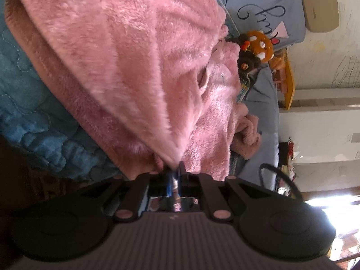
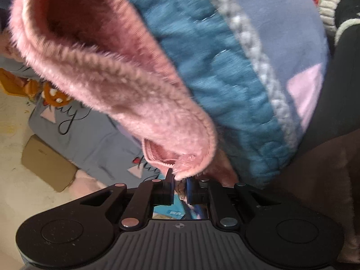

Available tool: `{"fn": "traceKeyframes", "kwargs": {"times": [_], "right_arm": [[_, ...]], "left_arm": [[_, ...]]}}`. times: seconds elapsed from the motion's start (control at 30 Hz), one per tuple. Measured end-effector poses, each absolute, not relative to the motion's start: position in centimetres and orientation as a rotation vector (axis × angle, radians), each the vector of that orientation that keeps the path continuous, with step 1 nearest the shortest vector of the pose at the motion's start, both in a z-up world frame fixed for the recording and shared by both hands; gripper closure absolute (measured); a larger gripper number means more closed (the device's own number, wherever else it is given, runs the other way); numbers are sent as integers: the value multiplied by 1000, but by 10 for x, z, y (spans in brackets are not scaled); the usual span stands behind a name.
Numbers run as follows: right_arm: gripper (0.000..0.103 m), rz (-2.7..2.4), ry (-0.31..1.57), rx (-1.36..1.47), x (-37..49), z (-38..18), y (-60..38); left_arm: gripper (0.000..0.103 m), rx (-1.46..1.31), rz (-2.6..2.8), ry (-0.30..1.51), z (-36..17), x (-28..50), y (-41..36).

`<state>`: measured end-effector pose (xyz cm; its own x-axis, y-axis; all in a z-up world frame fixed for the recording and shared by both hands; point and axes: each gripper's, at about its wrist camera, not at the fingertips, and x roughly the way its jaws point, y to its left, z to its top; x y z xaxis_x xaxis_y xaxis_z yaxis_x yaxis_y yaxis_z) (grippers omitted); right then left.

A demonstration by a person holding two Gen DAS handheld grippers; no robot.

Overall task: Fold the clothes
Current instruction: 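Open the right gripper off the zipper edge while the left gripper holds the fold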

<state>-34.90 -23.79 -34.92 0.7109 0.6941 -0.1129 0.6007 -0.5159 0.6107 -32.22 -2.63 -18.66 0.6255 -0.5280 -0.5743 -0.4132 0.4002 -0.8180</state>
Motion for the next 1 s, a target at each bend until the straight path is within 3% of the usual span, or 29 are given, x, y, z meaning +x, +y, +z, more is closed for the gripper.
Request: {"fn": "traceKeyframes", "kwargs": {"times": [1.0], "right_arm": [[93,233,932,2187,-332,-347,-223]], "left_arm": [[100,-1200,-103,926,-178,-334,-35]]}}
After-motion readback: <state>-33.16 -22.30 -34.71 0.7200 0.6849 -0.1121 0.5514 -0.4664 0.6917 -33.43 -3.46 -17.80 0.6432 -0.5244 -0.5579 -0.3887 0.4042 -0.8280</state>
